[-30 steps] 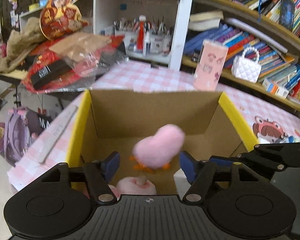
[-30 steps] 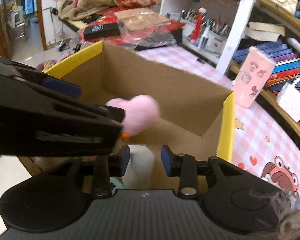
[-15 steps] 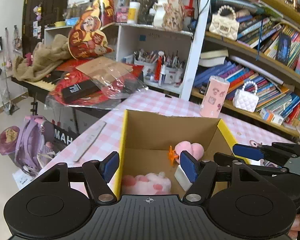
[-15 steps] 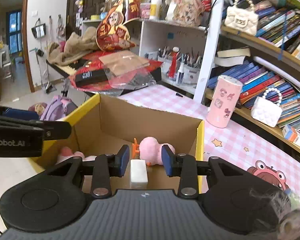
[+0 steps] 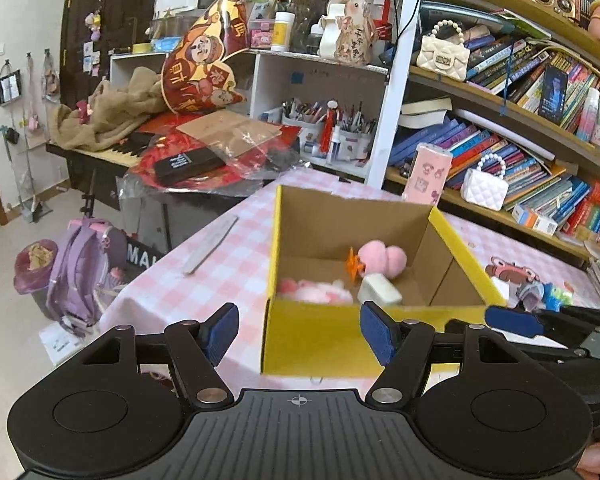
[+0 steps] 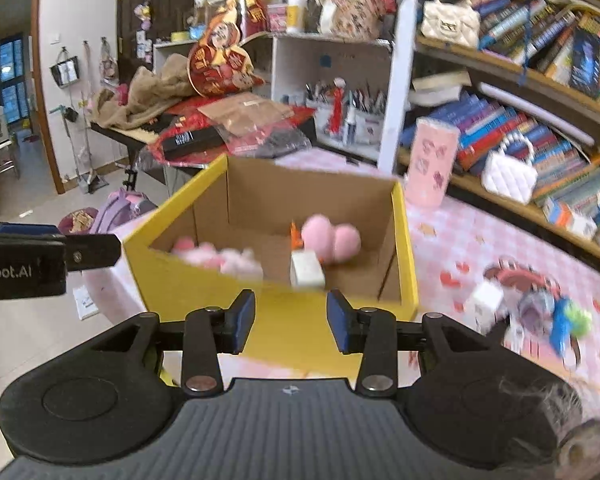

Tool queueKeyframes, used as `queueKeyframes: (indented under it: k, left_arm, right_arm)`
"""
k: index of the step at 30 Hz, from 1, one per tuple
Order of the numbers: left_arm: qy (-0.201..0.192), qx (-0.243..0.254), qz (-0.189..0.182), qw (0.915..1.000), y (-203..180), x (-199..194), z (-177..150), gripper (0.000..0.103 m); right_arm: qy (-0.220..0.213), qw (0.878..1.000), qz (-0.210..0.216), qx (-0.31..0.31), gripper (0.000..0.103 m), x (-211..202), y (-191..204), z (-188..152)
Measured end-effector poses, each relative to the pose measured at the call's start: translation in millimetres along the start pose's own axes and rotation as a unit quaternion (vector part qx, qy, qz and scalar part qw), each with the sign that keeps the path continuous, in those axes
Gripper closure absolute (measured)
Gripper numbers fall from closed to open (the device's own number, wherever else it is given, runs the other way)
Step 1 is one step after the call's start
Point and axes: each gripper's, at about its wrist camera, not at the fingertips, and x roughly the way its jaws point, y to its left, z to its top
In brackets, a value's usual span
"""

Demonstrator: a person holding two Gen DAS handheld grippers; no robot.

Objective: Organize objects
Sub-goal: 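Withdraw both open grippers from the box back over the table items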

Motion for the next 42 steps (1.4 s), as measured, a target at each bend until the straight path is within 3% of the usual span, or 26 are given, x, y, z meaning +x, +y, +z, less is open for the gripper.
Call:
queueKeyframes:
  k: [11,15,27,42]
  left_arm:
    - [0.025,0.012,0.003,0.9996,-2,-21,-38,0.035]
    - [0.041,0.024,0.000,0.9989,-9,-26,-49,0.027]
    - [0.087,0.070,-0.045,0.9927,-42,-30,-78,0.017]
    - [0.109,0.133,-0.110,0.9789,-101,-16,-81,0.013]
  right_arm:
    - [0.028,0.999,-0.026,0.034,0.063,-29,11,-41]
    - [0.047,0.997,-0.039,0.052,0.056,-37,10,-56]
    - [0.081,0.988,-0.093,0.093,0.048,-66,-9,-98]
    - [0.096,0.969,-0.162,0.160,0.041,-92,-59,-124]
